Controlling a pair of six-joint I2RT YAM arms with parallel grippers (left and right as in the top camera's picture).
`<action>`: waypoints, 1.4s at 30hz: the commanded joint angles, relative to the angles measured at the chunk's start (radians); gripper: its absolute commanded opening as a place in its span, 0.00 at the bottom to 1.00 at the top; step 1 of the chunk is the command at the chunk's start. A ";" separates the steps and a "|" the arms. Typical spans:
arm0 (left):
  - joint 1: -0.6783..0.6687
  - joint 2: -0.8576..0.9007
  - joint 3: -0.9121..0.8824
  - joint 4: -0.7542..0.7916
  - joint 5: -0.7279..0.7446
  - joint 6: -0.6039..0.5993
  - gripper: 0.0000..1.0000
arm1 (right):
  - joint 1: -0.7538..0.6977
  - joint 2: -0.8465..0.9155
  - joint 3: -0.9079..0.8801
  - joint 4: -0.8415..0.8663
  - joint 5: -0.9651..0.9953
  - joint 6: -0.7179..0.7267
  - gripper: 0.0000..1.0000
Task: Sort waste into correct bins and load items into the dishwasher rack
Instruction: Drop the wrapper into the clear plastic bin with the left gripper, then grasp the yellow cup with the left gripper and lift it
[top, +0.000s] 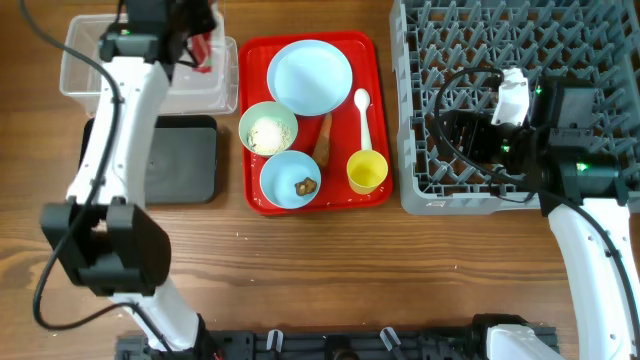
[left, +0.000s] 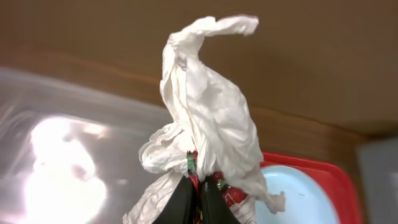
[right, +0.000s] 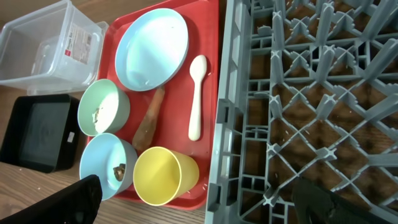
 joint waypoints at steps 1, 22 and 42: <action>0.085 0.122 -0.014 -0.002 -0.028 -0.159 0.04 | 0.005 0.006 0.019 0.002 -0.023 0.013 1.00; 0.132 0.031 -0.011 -0.009 0.212 -0.162 1.00 | 0.005 0.006 0.019 0.000 -0.023 0.021 1.00; -0.419 -0.069 -0.179 -0.484 0.262 0.026 0.88 | 0.005 0.006 0.019 0.002 -0.023 0.018 1.00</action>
